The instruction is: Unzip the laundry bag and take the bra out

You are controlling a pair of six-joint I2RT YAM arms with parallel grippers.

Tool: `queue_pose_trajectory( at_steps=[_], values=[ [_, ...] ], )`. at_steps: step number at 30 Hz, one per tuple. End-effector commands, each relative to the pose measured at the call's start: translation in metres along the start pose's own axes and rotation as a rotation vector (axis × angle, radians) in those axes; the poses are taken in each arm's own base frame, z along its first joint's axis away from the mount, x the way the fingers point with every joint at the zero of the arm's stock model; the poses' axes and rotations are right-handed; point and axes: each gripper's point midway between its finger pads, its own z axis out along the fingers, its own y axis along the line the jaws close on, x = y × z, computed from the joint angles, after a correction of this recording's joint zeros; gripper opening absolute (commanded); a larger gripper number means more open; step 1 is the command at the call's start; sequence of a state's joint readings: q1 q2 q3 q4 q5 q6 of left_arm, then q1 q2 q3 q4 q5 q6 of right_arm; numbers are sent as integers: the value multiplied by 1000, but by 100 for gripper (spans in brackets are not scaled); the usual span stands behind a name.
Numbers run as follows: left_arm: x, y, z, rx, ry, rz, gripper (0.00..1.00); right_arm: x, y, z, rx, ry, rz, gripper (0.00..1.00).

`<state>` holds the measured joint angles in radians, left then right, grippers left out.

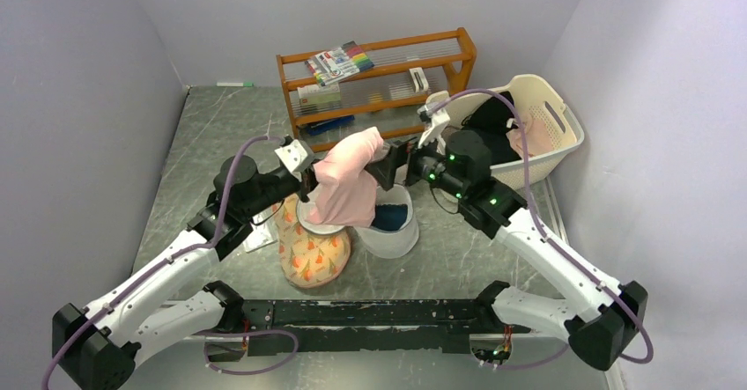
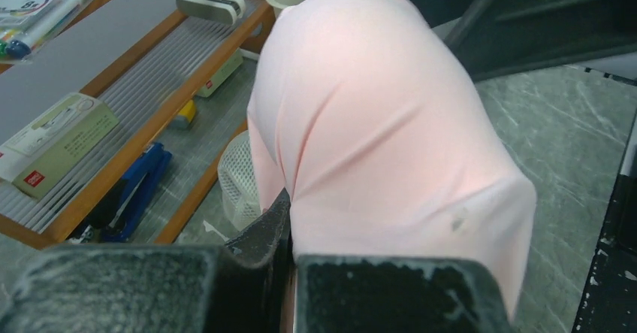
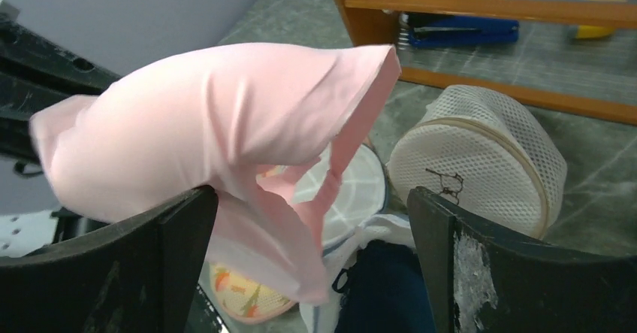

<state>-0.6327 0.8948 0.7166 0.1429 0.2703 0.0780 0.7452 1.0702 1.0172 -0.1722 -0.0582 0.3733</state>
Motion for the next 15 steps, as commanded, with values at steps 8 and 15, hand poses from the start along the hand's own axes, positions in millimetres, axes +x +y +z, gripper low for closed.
queue_pose_trajectory(
  at_steps=[8, 15],
  values=[
    [-24, -21, -1, 153, -117, -25, 7, 19, 63, -16, -609, 37, 95, 100],
    [-20, -17, 2, 136, -95, -28, 7, 15, 87, -30, -798, 15, 159, 91]
  ],
)
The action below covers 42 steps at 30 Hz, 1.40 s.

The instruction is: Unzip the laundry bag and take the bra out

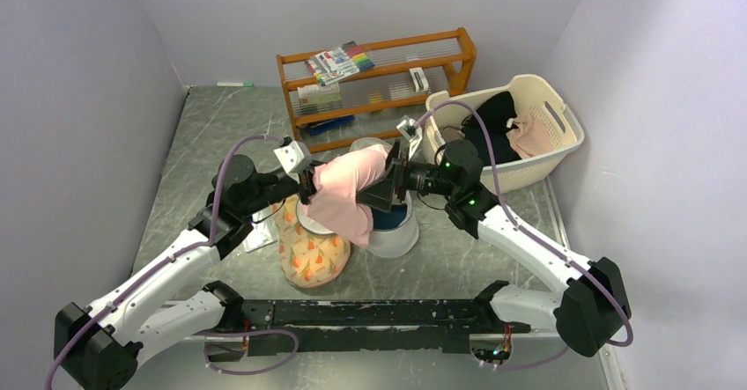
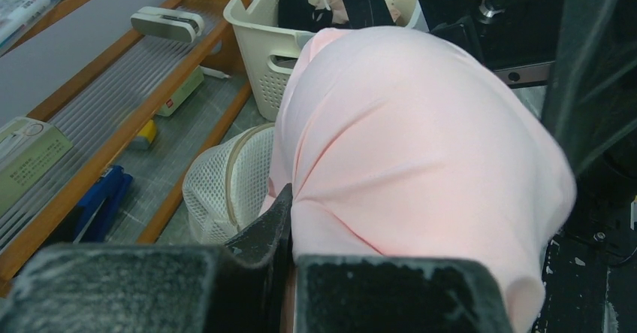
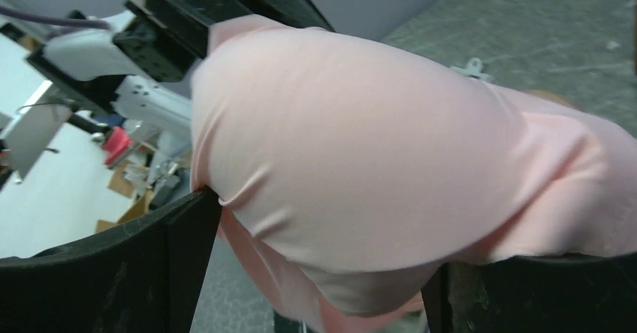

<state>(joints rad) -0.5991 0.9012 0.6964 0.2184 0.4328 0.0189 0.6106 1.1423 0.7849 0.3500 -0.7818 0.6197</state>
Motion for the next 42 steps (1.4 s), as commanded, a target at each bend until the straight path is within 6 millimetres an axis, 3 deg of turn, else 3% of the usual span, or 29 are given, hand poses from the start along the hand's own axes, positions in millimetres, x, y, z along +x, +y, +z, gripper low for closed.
queue_pose_trajectory(
  at_steps=[1, 4, 8, 13, 22, 27, 33, 37, 42],
  values=[
    [-11, 3, 1, -4, -34, 18, 7, -13, 33, -3, -156, -34, -14, 94],
    [-11, 15, -1, -78, -22, 16, 7, -13, 19, -6, -48, -48, -24, 100],
    [-12, 27, -7, -156, -32, 17, 7, -9, 15, -13, -6, -58, -16, 100],
    [-19, 27, -12, -169, -68, 25, 7, -6, 22, -14, -49, -70, -4, 100],
    [-12, 21, -4, -118, -39, 10, 7, -25, 36, -2, -155, -171, 66, 97],
    [-8, 23, -2, -119, -17, 3, 7, -33, 34, 7, -182, -220, 139, 68],
    [-6, 23, 0, -113, 0, 6, 7, -43, 5, 13, -22, -272, 230, 56],
    [-7, 24, 1, -112, 7, 11, 8, -47, -1, 19, -13, -267, 268, 35],
    [-9, 26, -2, -129, 6, 11, 31, -55, -1, 23, -7, -257, 249, 6]
  ],
)
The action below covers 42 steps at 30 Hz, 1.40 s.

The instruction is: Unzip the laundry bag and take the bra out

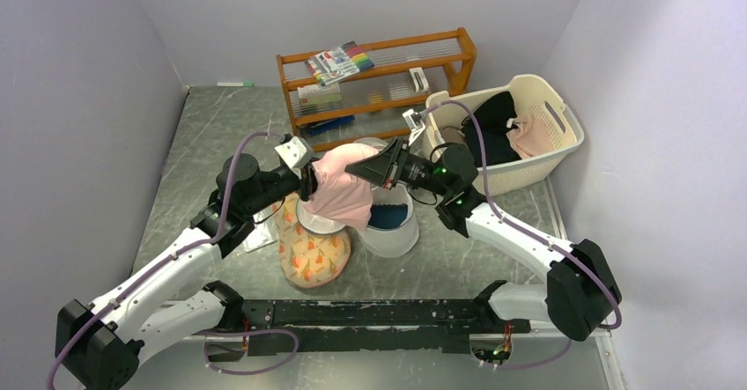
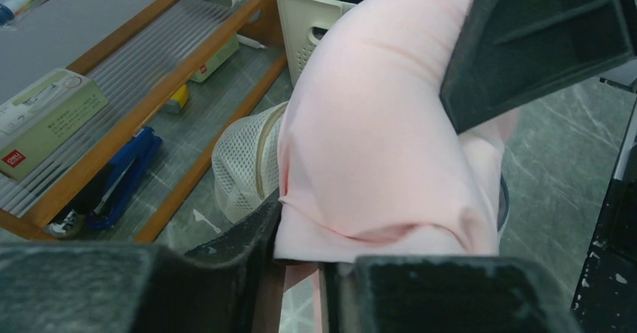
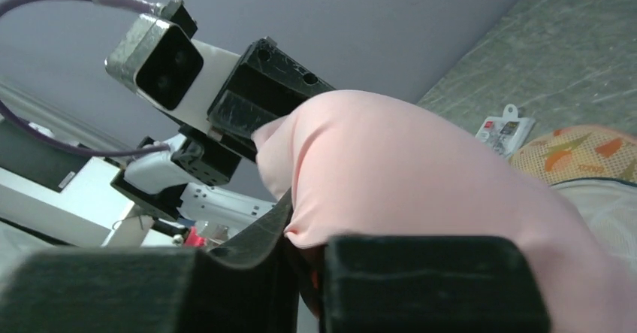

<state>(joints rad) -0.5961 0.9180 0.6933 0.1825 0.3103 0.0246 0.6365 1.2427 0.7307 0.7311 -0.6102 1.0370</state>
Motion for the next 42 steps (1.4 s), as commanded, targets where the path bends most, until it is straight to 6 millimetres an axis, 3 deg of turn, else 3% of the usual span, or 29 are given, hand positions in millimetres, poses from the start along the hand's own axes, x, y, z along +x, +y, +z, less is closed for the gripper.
queue_pose_trajectory(
  at_steps=[1, 5, 8, 11, 13, 18, 21, 25, 30, 42],
  values=[
    [-26, 3, -2, -10, -53, 21, 35, -19, 5, 7, 19, -30, -35, 2],
    [-31, 6, -5, -28, -56, 15, 53, -33, 12, 5, 58, -36, -111, 0],
    [-34, 11, -7, -62, -48, 13, 76, -47, 14, -2, 123, -49, -174, 0],
    [-37, 22, -13, -127, -43, 18, 86, -64, 6, -14, 249, -69, -231, 0],
    [-39, 28, -17, -169, -43, 21, 87, -88, 8, -22, 334, -114, -282, 0],
    [-40, 42, -24, -238, -35, 2, 89, -138, -9, -53, 616, -219, -371, 0],
    [-42, 45, -25, -243, -39, -8, 87, -171, -27, -87, 874, -319, -388, 0],
    [-43, 44, -25, -233, -47, -15, 87, -214, -32, -136, 1133, -479, -423, 0],
    [-40, 45, -24, -231, -50, -31, 87, -254, -35, -173, 1340, -609, -483, 6],
    [-36, 43, -20, -209, -42, -40, 86, -258, -93, -219, 1524, -602, -407, 2]
  ],
)
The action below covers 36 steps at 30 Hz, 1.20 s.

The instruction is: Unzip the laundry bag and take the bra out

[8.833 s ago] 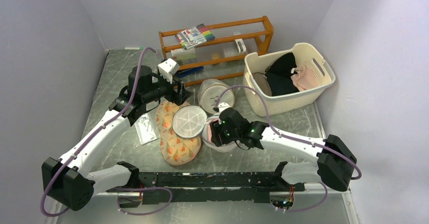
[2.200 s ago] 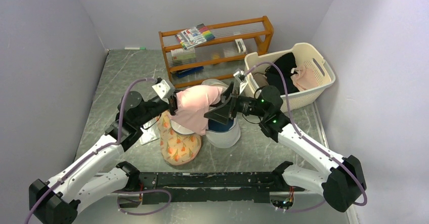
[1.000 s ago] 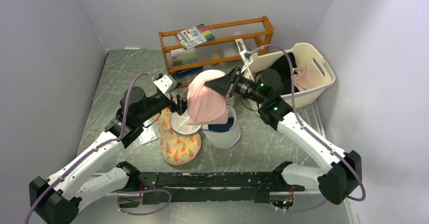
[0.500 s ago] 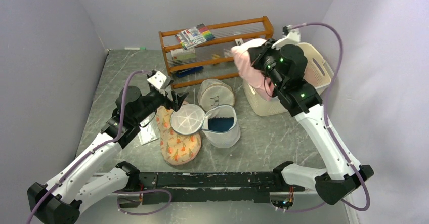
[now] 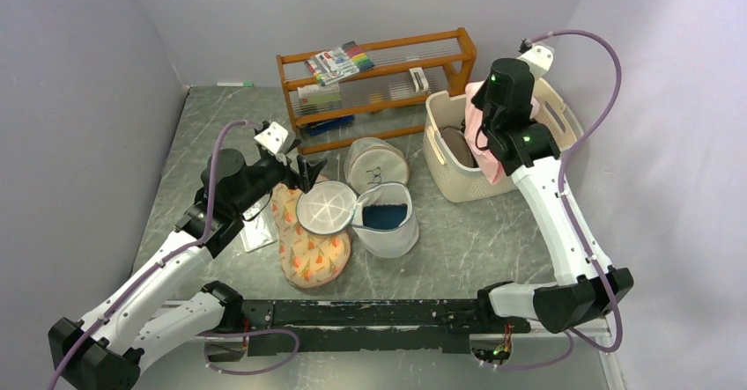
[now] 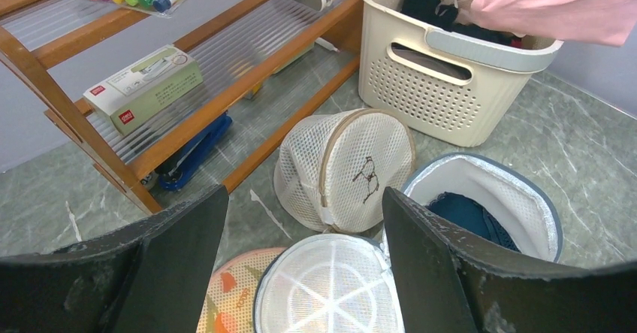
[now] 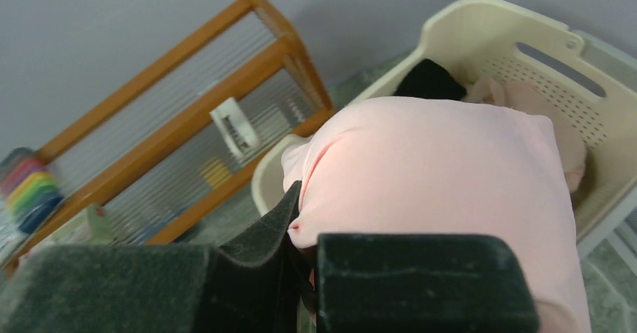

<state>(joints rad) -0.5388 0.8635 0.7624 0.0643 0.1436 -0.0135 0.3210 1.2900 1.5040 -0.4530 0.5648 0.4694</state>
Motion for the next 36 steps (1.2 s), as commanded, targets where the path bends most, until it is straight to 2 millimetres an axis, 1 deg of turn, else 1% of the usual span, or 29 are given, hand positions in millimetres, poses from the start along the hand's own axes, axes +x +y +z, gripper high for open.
queue_pose_trajectory(
  at_steps=[1, 3, 5, 8, 10, 13, 14, 16, 19, 21, 24, 25, 27, 28, 29, 30, 32, 33, 35, 36],
  values=[
    [-14, -1, 2, 14, -39, -3, 86, 12, -25, 15, 82, 35, 12, 2],
    [-9, 1, 4, 3, -30, -8, 87, 23, -30, 24, 99, 78, 25, 0],
    [-5, 3, 6, -7, -14, -6, 86, 34, -40, 34, 134, 106, 27, 0],
    [-3, 0, 9, 13, 1, -8, 86, 53, -54, 56, 141, 161, 44, 0],
    [-1, -2, 10, 28, 3, -2, 85, 67, -55, 71, 108, 232, 73, 0],
    [5, -4, 14, 54, -1, 6, 87, 85, -57, 90, 120, 323, 102, 0],
    [8, -5, 16, 73, -11, 10, 88, 95, -58, 97, 129, 357, 111, 0],
    [13, -7, 18, 117, -44, 37, 86, 109, -58, 108, 126, 403, 141, 0],
    [23, -7, 18, 159, -67, 86, 86, 140, -67, 124, 163, 492, 191, 0],
    [31, -3, 20, 153, -75, 122, 85, 163, -74, 136, 185, 560, 209, 0],
    [46, 4, 26, 124, -50, 146, 84, 188, -83, 148, 243, 646, 196, 0],
    [49, 5, 28, 123, -35, 149, 84, 193, -85, 150, 255, 665, 191, 0],
    [47, 1, 28, 145, -21, 148, 84, 196, -86, 155, 257, 665, 177, 0],
    [45, -1, 27, 152, -13, 140, 84, 193, -85, 158, 244, 643, 176, 4],
    [39, -4, 25, 160, -14, 133, 84, 190, -84, 158, 223, 621, 169, 13],
    [32, -6, 24, 165, -14, 123, 83, 181, -82, 156, 194, 589, 156, 21],
    [14, -10, 17, 159, -25, 92, 83, 174, -83, 148, 161, 545, 131, 43],
    [7, -11, 14, 157, -51, 84, 83, 170, -84, 143, 145, 531, 126, 57],
    [5, -14, 9, 167, -111, 96, 86, 163, -88, 129, 143, 522, 127, 73],
    [9, -15, 9, 167, -119, 97, 86, 158, -88, 123, 136, 519, 128, 81]
  ],
)
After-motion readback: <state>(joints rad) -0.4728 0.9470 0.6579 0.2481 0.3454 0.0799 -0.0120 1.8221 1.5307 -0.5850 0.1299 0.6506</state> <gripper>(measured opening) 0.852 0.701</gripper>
